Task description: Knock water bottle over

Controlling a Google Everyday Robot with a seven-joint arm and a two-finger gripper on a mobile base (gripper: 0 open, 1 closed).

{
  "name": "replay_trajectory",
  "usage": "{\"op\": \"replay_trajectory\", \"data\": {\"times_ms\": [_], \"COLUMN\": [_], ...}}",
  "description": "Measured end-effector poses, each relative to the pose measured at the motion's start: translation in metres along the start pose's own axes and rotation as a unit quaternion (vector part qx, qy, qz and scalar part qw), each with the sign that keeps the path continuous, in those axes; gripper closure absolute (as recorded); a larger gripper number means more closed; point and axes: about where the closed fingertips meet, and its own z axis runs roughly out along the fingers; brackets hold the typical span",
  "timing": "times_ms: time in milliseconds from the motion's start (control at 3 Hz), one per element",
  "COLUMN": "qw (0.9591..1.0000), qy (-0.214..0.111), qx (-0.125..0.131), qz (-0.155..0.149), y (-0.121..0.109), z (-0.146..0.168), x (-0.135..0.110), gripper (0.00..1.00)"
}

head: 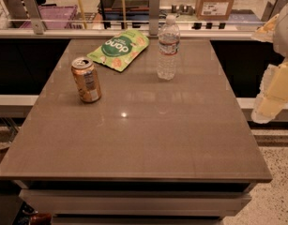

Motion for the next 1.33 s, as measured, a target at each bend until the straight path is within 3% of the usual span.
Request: {"op": "replay_trajectory", "data": {"times_ms": [333, 667, 1000, 1333], "qw": [1.0, 0.9988, 0.994, 0.9844], "qy": [0.0, -0.031, -0.07, -0.114], "qx": [0.0, 0.023, 0.05, 0.082], "qz": [0.0, 0.029, 0.068, 0.105], "y": [0.0, -0.013, -0.03, -0.048], "z": [0.0, 0.0, 0.0, -0.001], "x": [0.0, -0.001, 0.0, -0.004], "gripper": [0.0, 0.0, 0.0, 0.0]}}
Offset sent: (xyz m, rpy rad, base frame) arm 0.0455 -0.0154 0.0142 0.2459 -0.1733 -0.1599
